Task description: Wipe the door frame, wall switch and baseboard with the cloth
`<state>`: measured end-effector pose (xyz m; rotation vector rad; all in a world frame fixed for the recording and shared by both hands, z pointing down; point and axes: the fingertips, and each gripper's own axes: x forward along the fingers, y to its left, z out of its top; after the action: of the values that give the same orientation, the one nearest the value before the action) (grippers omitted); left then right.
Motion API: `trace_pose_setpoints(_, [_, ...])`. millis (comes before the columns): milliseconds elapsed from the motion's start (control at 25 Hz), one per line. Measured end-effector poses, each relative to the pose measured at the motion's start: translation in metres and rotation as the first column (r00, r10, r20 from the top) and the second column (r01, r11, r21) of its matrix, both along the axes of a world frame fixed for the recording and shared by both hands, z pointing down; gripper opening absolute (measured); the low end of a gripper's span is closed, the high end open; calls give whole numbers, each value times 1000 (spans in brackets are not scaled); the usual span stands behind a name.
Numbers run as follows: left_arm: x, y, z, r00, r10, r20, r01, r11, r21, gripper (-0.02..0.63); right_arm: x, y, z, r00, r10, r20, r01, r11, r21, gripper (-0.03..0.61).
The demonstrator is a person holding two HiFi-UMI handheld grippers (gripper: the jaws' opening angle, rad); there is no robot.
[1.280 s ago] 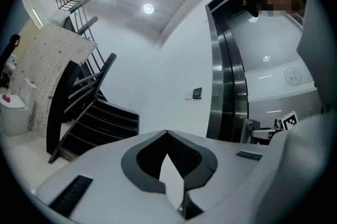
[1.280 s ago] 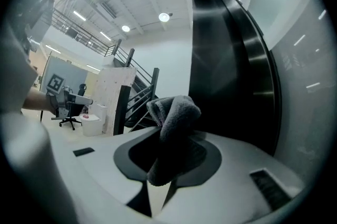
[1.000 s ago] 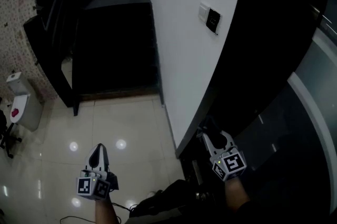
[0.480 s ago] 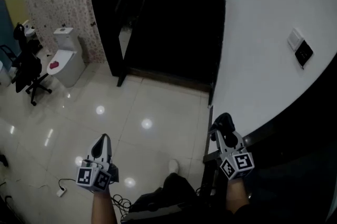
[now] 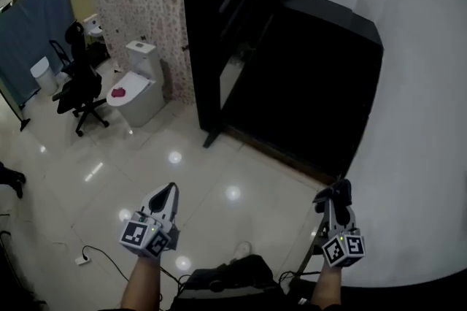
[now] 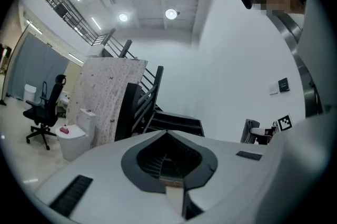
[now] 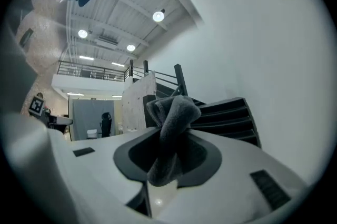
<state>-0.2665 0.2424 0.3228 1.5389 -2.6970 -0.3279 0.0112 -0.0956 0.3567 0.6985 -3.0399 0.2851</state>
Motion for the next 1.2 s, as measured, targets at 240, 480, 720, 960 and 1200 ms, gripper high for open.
trace_pose_setpoints(240, [-55,-135,-42,990,109,84,-113,992,50,-8,-61,-108,-30,998,25,49,-27,999,40,87])
trace_pose_setpoints(480, [-120,-248,-25,967,252,29,-253,965,69,-8,-71,-173,-21,988,156,13,-156,987,37,87])
trace_pose_setpoints(720, [-183,-422,-7,835,549,20,-549,831,93,-8,-59,-225,-14,886,464,-19,-461,884,78,87])
trace_pose_setpoints(960, [-196,-574,-26,570,816,91,-821,567,65,-8,-53,-236,-20,635,772,36,-773,634,30,87])
trace_pose_setpoints(1200, [-189,-673,-43,275,958,76,-958,267,106,-8,-75,-202,-42,370,925,84,-929,368,37,89])
